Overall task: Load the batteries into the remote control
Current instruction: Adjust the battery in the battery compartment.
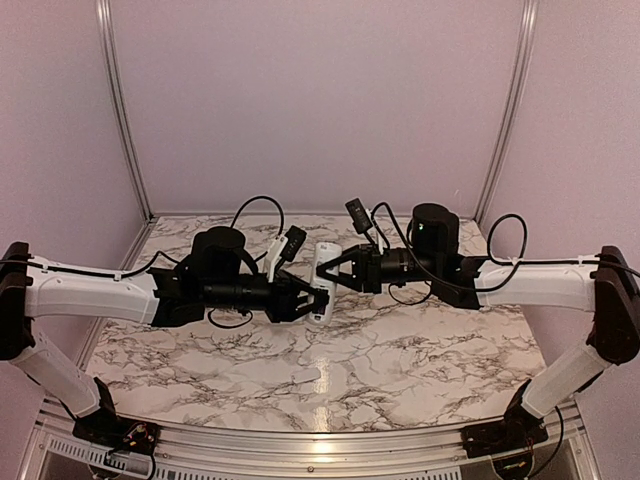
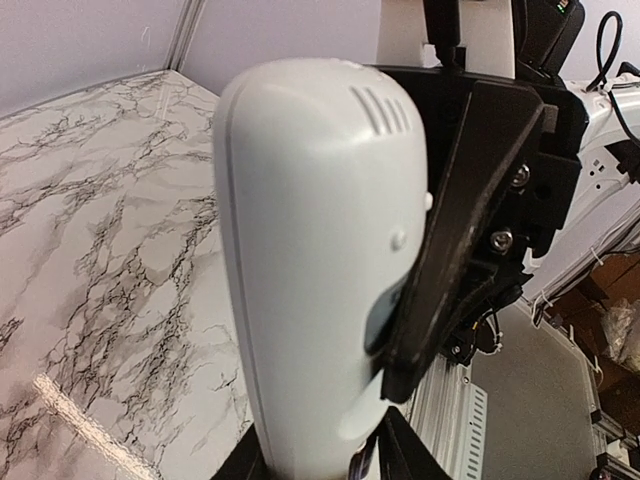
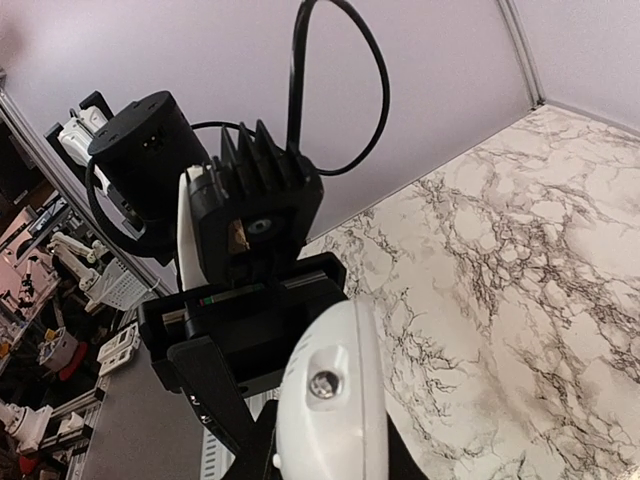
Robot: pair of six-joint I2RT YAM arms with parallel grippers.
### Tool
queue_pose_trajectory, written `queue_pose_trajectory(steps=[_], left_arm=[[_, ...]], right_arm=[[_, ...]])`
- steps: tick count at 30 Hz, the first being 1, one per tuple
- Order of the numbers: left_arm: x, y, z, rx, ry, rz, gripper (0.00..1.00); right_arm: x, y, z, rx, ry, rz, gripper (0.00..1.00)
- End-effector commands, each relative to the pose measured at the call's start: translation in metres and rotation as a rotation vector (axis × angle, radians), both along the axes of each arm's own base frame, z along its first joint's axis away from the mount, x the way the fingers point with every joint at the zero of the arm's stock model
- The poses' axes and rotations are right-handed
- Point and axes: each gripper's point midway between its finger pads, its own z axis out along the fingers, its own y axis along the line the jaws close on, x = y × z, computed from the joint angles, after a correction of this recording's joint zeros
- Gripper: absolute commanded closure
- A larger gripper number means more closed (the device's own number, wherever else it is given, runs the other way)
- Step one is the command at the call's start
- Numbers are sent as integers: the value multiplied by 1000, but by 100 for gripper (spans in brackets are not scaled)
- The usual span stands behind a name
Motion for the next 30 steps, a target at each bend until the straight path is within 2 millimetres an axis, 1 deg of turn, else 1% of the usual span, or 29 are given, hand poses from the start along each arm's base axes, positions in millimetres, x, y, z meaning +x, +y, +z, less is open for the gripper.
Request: queue_pose_trajectory(steps=[1,4,9,14,17,21,23,28,30], left_arm=[[10,2,-11,35,13,49,69],[13,3,-16,41,28,58,73],[20,7,-22,47,58,88,77],[40,19,-33,76,109,212,78],[47,24,-37,62,152,249,80],[46,23,-40,58,162,232,82],[46,23,-47,86,155,220,82],[47,30,-68,191,109,218,82],[48,34,-71,219,82,223,82]], right_arm=[[-6,7,35,77,-61,27,100],[-8,6,37,84,-66,31,100],[-13,2,42,101,-78,43,100],[-16,0,47,125,-85,47,100],[-21,-1,50,142,-96,64,100],[-28,-1,53,162,-117,92,100],[-31,-2,57,179,-123,106,100],[-33,-3,67,202,-134,114,100],[-32,-2,70,206,-132,114,100]])
